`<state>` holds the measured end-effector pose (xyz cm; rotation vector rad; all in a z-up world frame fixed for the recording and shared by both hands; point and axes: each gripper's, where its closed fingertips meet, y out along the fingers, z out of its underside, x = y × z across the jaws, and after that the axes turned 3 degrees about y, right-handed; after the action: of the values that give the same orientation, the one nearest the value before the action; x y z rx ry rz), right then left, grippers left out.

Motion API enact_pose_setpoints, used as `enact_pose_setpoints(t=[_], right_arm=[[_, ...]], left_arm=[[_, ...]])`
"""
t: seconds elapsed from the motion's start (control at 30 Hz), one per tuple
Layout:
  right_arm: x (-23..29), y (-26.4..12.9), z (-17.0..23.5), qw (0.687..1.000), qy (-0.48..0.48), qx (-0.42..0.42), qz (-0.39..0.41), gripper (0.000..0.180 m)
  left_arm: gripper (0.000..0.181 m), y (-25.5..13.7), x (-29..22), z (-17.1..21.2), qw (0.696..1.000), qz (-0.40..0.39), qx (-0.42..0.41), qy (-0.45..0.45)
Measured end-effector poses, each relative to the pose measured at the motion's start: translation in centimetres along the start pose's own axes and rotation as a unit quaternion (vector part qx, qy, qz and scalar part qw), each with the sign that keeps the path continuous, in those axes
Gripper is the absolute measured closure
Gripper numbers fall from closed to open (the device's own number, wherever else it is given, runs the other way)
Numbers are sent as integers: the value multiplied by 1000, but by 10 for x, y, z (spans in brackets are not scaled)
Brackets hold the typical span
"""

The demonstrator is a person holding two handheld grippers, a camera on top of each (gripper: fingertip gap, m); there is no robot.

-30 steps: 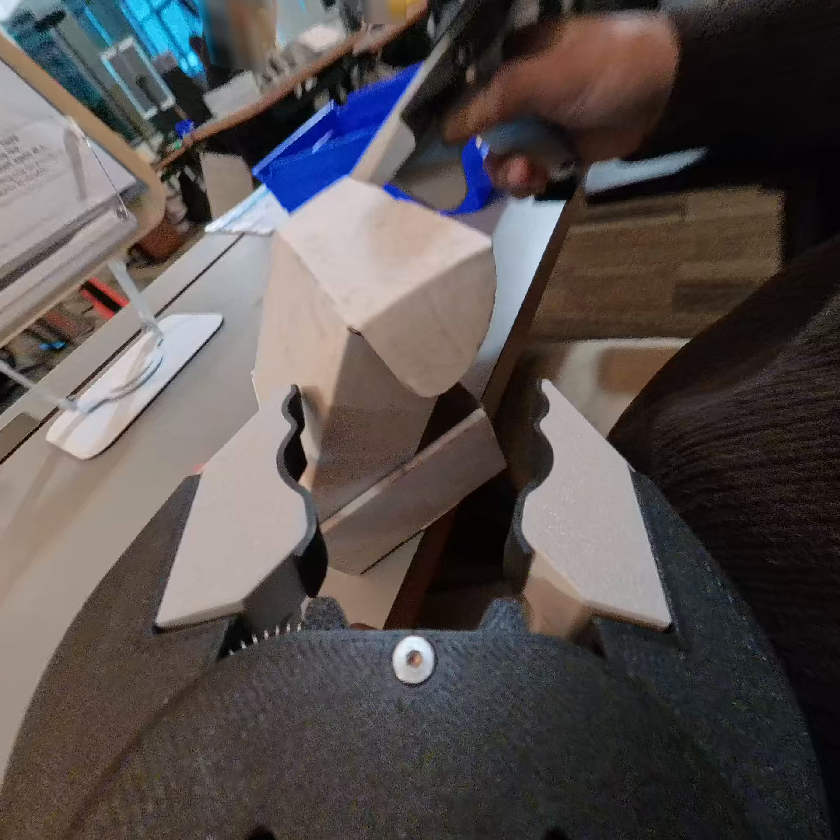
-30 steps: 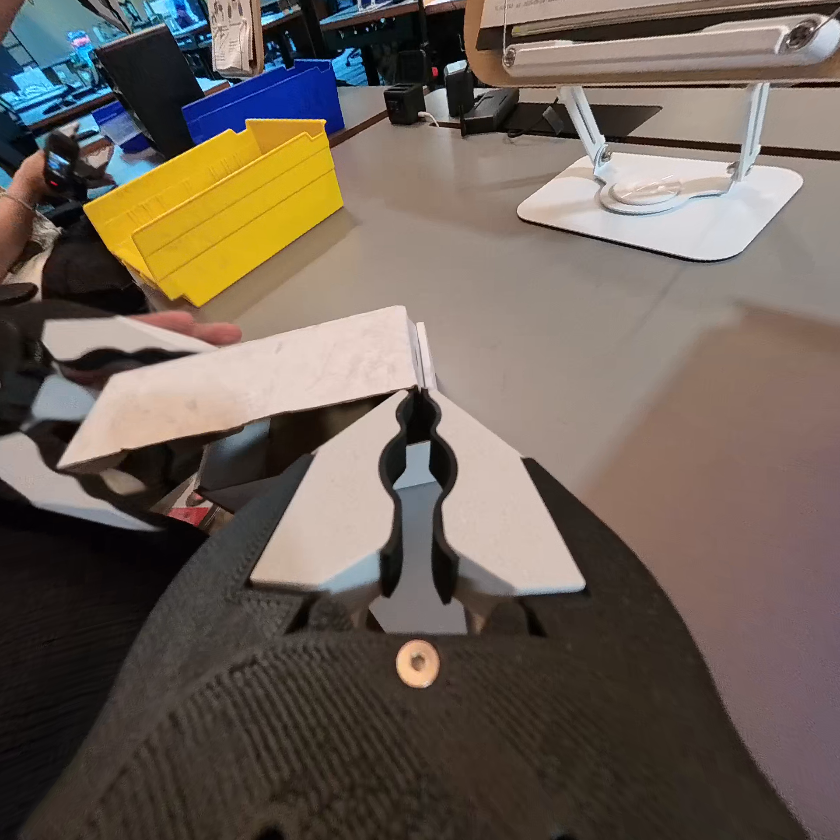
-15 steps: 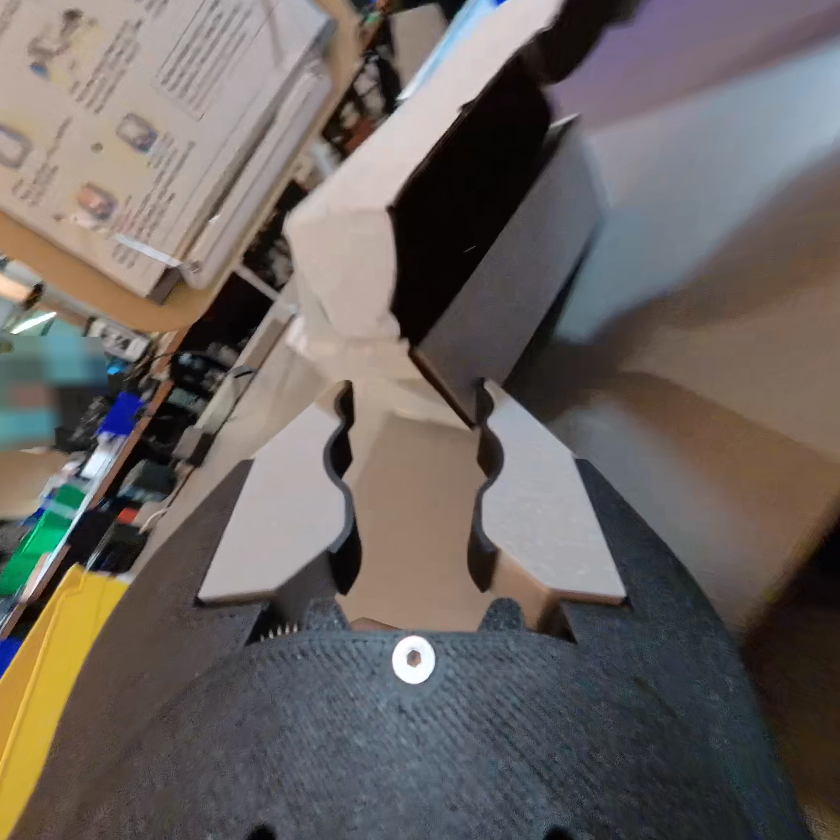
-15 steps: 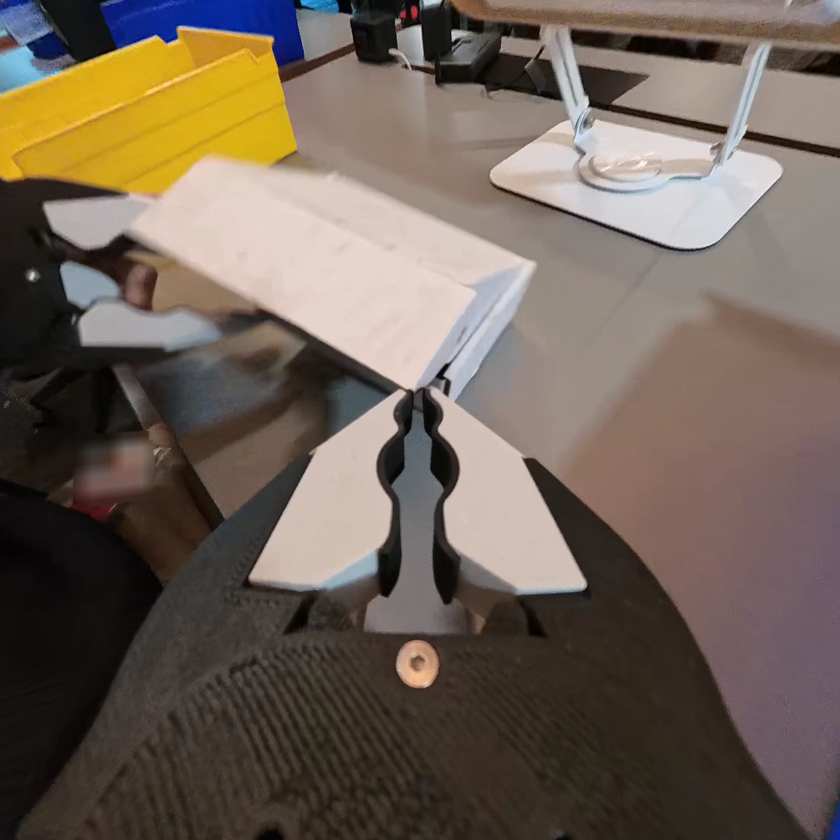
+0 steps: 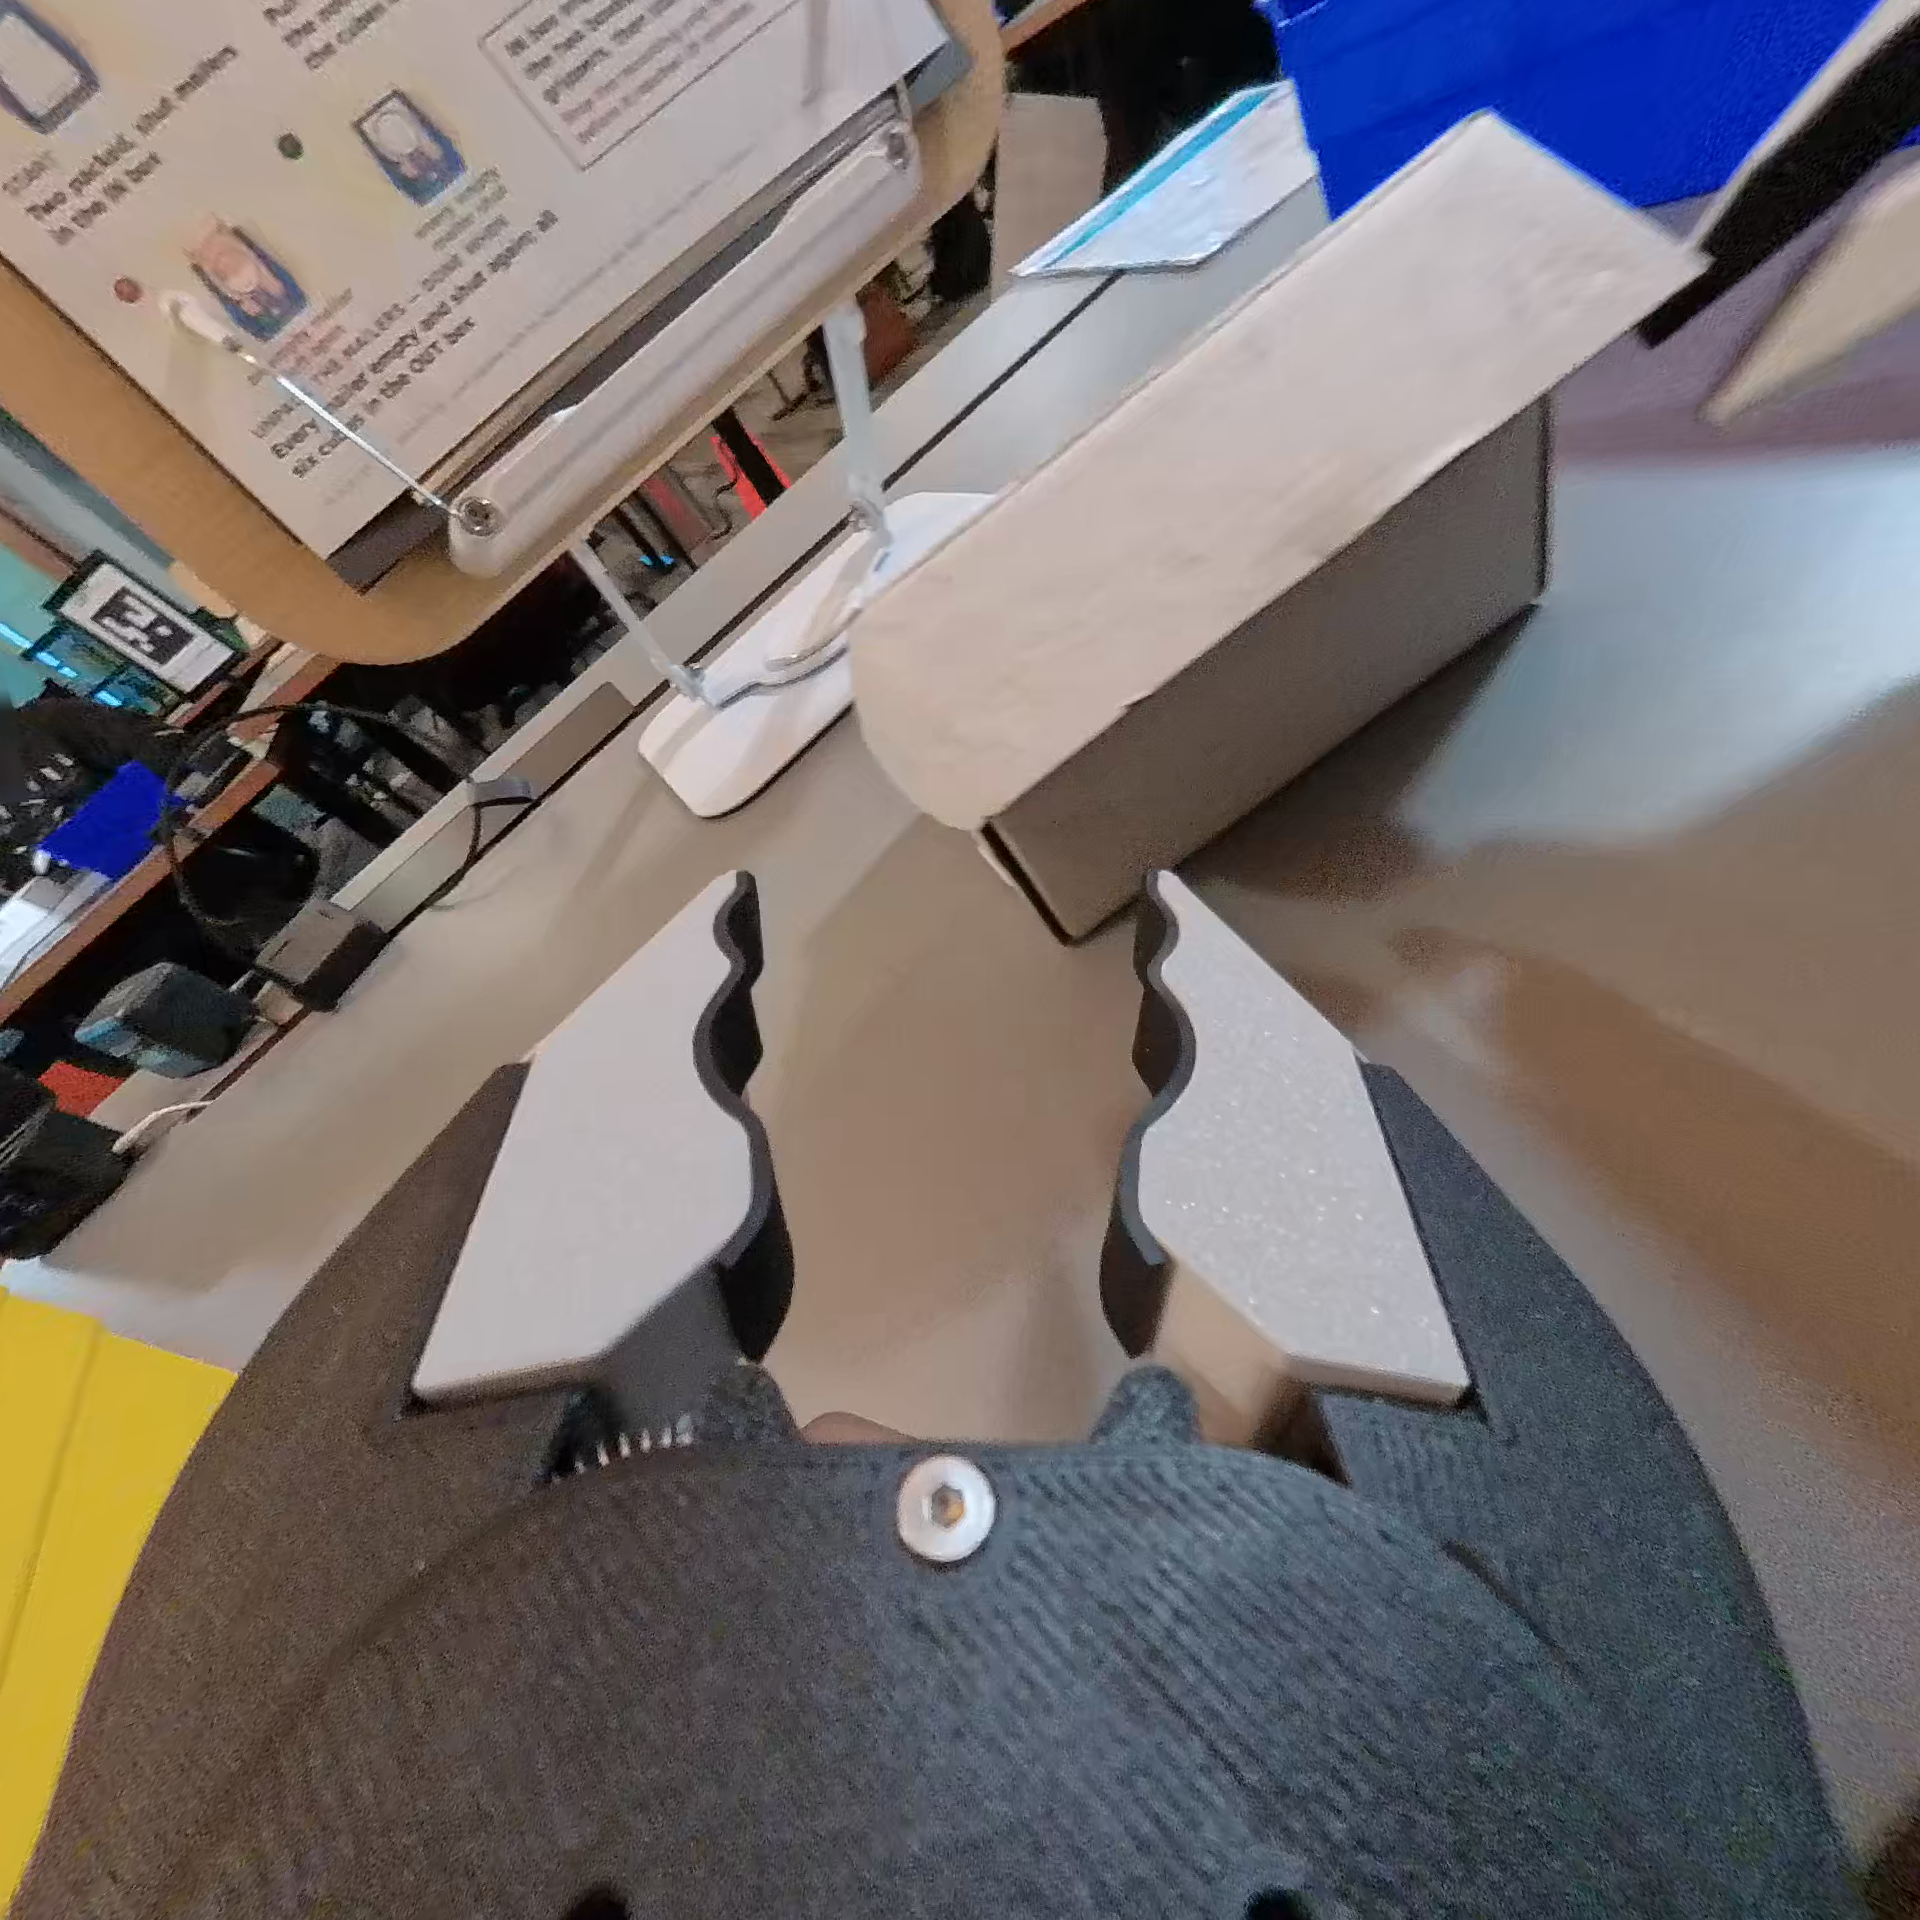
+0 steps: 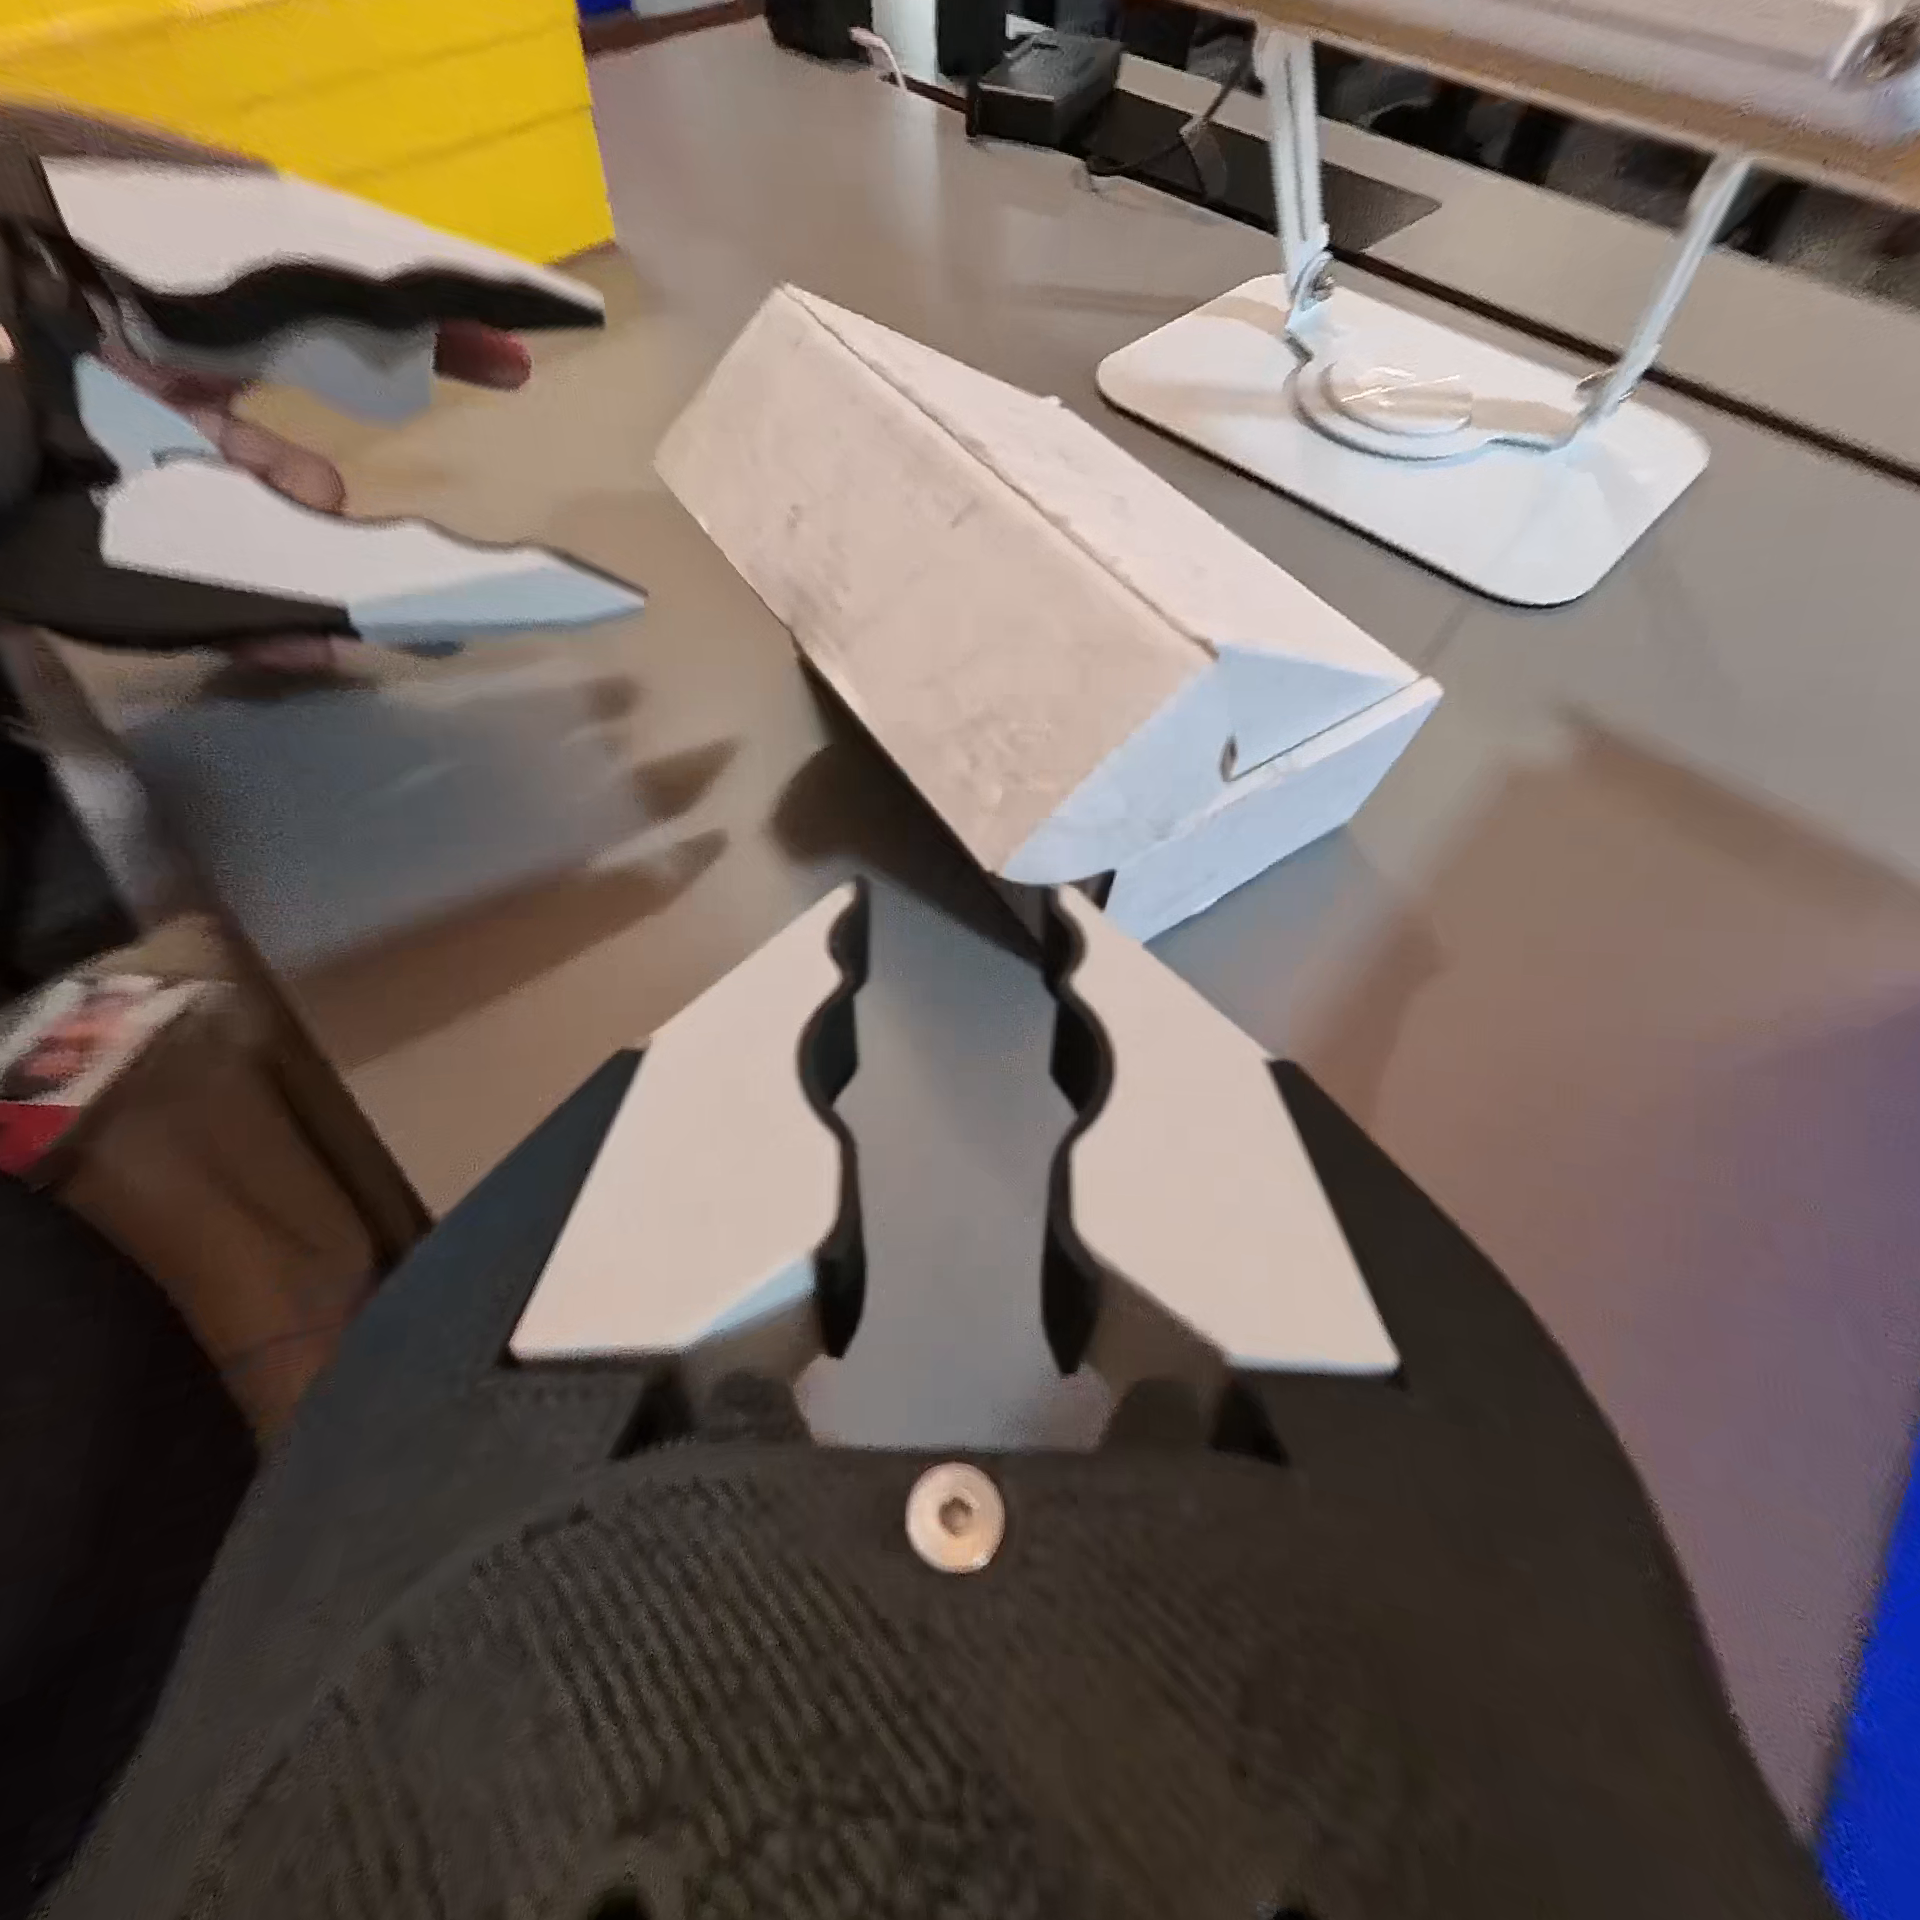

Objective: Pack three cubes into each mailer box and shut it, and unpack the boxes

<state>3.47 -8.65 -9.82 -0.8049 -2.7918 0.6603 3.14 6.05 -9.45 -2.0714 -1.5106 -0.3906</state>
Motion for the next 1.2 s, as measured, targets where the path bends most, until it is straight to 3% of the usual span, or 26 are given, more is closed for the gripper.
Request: enact_pose_setpoints(t=[0.07,0.17,0.23,0.33,0.47,0.8,1.2], right_arm=[[-3,4,3,999,-38,9,39,130],[-19,11,4,987,-106,31,115,126],[-29,13,1,978,-136,33,154,133],[-27,16,-4,982,-123,21,143,148],[-25,12,-10,985,-113,8,131,165],[-24,3,-6,994,-57,16,95,168],[-23,6,17,996,-39,56,62,172]], left_arm=[[107,13,1,6,1000,12,27,-8],[104,30,-4,16,996,37,75,-16],[121,32,-1,5,999,22,44,-13],[154,21,-8,-8,999,46,7,-27],[171,7,-8,-17,996,50,-20,-72],[172,1,-21,-27,986,100,-38,-129],[171,2,-35,-16,989,124,-3,-84]])
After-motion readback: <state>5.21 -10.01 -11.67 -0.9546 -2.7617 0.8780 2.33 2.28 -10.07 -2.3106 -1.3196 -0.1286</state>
